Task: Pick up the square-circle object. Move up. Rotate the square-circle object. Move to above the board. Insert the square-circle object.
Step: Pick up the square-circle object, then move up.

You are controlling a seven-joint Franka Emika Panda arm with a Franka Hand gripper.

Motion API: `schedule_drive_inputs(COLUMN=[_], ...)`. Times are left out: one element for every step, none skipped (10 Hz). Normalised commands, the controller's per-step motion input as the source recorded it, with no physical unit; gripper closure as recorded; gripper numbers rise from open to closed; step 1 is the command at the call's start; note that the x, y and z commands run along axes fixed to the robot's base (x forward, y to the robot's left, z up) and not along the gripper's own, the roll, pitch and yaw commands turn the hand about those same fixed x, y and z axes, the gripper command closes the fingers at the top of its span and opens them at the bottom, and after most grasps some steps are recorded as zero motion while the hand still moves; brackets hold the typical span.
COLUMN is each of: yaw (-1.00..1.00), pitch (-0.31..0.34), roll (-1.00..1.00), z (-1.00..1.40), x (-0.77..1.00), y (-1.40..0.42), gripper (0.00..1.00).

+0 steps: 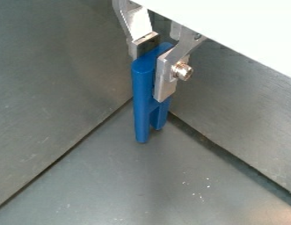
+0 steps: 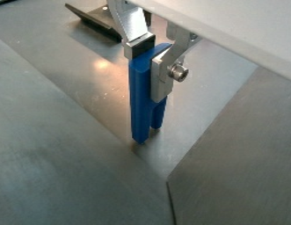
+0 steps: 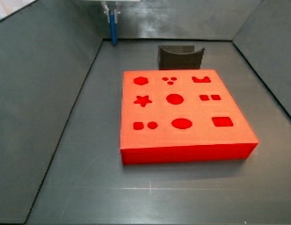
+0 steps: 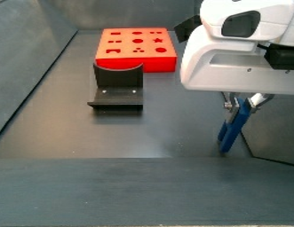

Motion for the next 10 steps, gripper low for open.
schedule_drive_inputs(yaw=[0.0, 0.0, 0.0, 0.0, 0.0, 0.0, -0.05, -0.05, -0.04, -0.02], pitch=[0.0, 0.0, 0.0, 0.0, 0.0, 0.0, 0.062, 0.09, 0.094, 0.104], roll=[0.0, 0.0, 0.0, 0.0, 0.0, 0.0, -0.03, -0.02, 0.02, 0.04], z=[0.0, 0.0, 0.0, 0.0, 0.0, 0.83, 0.74, 0.66, 0.57, 0.49], x=[0.0, 0.0, 0.0, 0.0, 0.0, 0.0, -0.11, -0.14, -0.09, -0.07], y=[0.0, 0.0, 0.0, 0.0, 0.0, 0.0, -0.07, -0.07, -0.04, -0.02], gripper=[1.0, 1.0, 1.0, 1.0, 1.0, 1.0, 1.0, 1.0, 1.0, 1.0])
